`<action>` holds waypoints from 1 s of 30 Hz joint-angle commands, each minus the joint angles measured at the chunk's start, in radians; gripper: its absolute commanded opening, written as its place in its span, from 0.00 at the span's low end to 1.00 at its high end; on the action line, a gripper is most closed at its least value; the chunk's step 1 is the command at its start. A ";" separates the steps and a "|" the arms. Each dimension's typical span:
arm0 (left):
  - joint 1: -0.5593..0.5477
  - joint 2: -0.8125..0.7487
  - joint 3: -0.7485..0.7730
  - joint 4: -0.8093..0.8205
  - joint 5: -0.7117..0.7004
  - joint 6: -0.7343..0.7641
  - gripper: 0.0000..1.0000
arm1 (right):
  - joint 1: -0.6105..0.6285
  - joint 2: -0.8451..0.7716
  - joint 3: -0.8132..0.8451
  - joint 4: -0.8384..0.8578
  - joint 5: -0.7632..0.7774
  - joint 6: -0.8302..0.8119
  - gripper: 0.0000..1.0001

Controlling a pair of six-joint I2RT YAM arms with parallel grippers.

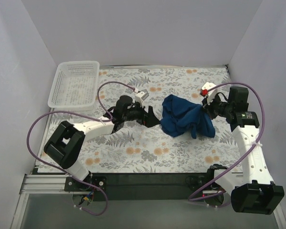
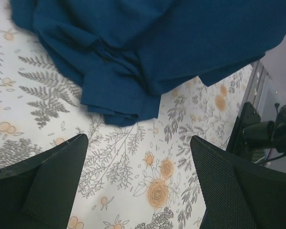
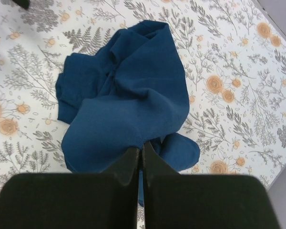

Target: Fold and stack the t-shirts

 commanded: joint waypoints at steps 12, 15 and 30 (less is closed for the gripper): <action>-0.021 -0.823 -0.275 -0.289 -0.483 0.048 0.86 | 0.461 0.476 0.686 0.211 -0.166 0.392 0.01; -0.021 -0.925 -0.327 -0.352 -0.505 0.023 0.89 | 0.502 0.565 0.820 0.276 -0.198 0.493 0.01; -0.021 -0.658 -0.157 -0.357 -0.611 0.164 0.90 | 0.450 0.406 0.667 0.285 -0.241 0.407 0.01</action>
